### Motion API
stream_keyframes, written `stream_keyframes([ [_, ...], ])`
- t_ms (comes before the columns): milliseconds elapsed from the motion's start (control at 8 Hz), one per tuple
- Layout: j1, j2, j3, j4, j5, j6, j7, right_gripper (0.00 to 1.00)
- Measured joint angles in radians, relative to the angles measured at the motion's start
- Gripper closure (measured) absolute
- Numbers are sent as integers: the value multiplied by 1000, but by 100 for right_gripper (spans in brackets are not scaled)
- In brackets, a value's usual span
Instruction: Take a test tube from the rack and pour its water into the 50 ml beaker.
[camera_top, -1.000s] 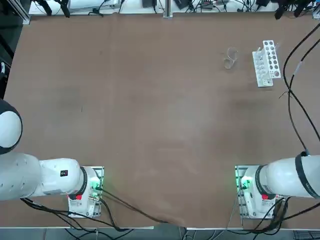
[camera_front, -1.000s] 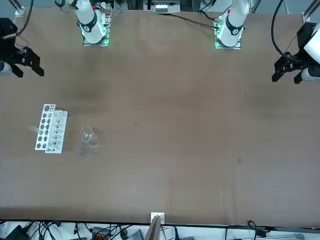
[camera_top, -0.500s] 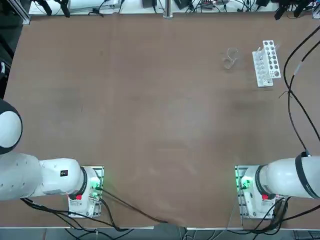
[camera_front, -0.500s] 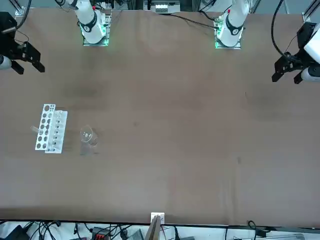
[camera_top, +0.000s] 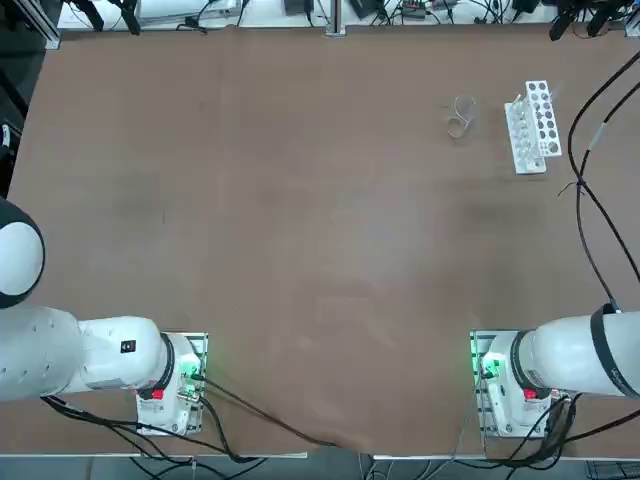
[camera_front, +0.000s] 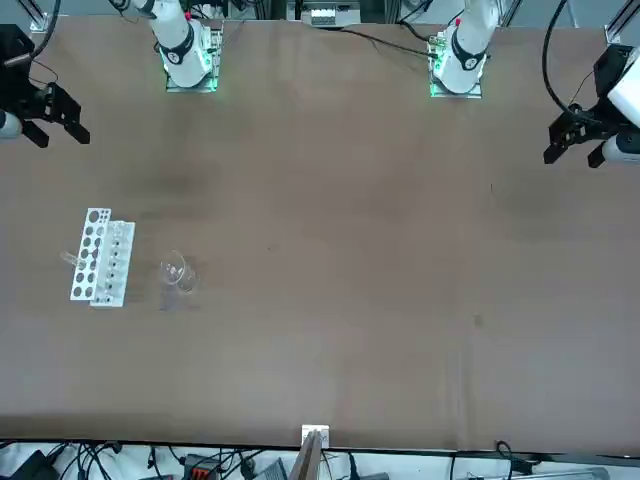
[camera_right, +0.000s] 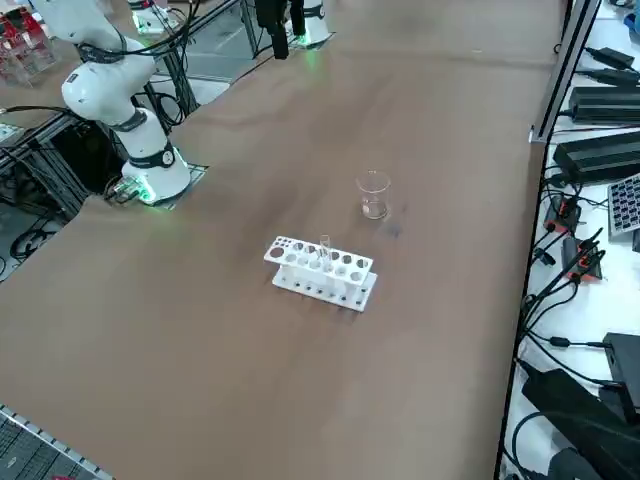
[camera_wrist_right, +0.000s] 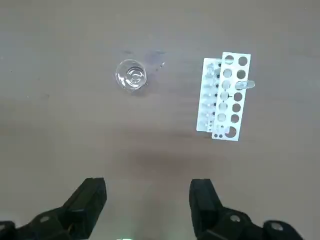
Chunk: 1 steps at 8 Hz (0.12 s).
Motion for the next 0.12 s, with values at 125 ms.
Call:
stream_keyframes([
  [125,0,0,0,0,0,0,1,1],
])
